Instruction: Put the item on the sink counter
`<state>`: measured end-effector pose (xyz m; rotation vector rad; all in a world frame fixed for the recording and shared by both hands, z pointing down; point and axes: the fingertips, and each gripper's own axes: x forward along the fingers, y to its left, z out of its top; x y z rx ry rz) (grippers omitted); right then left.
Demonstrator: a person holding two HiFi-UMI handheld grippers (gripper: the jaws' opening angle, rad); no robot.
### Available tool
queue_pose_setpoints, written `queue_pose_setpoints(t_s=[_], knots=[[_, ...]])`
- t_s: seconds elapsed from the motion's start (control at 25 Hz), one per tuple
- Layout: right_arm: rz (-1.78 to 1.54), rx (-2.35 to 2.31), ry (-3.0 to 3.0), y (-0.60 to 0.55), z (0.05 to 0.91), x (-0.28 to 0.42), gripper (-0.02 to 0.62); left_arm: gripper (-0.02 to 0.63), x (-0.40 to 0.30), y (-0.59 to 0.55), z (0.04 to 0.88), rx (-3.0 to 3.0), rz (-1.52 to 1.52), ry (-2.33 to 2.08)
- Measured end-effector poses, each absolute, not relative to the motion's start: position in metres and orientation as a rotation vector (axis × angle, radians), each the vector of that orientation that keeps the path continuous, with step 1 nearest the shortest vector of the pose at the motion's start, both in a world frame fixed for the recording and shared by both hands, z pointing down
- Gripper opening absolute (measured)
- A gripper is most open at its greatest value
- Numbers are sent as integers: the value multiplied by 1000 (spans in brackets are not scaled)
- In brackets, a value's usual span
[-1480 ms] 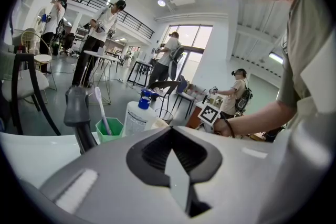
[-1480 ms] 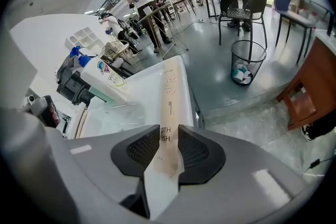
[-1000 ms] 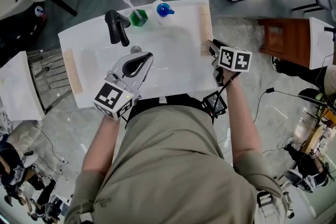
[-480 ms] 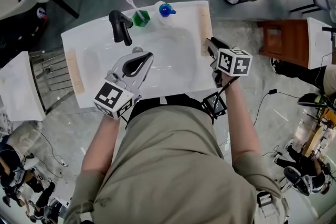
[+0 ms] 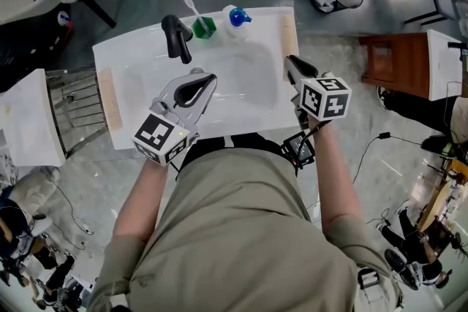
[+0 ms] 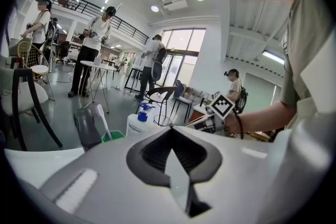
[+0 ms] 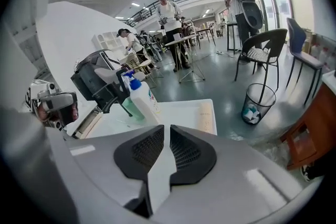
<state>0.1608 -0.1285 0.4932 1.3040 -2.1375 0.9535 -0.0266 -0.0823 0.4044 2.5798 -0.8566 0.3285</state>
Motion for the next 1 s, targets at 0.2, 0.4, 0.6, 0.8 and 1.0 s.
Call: queue_pose_setpoints(t_s=[0.2,0.4,0.6,0.8,1.0], knots=[[863,1274,-2231,-129,465,140,28,6,-33,-81,399,2589,324,-865],[803,1257,-2320,-128,437,120,17,6,-40,-78,396,2598,326,-868],[761,1234,-2385,-125,415,101,11,6,-49,-76,391,2605,322,-874],[715,1217,-2428,-120,397,85,11,6,-56,-73,385,2613,312,-880],[628,1202,-2484,-114,376,68,11,6,-62,-71,379,2626,292,-887]])
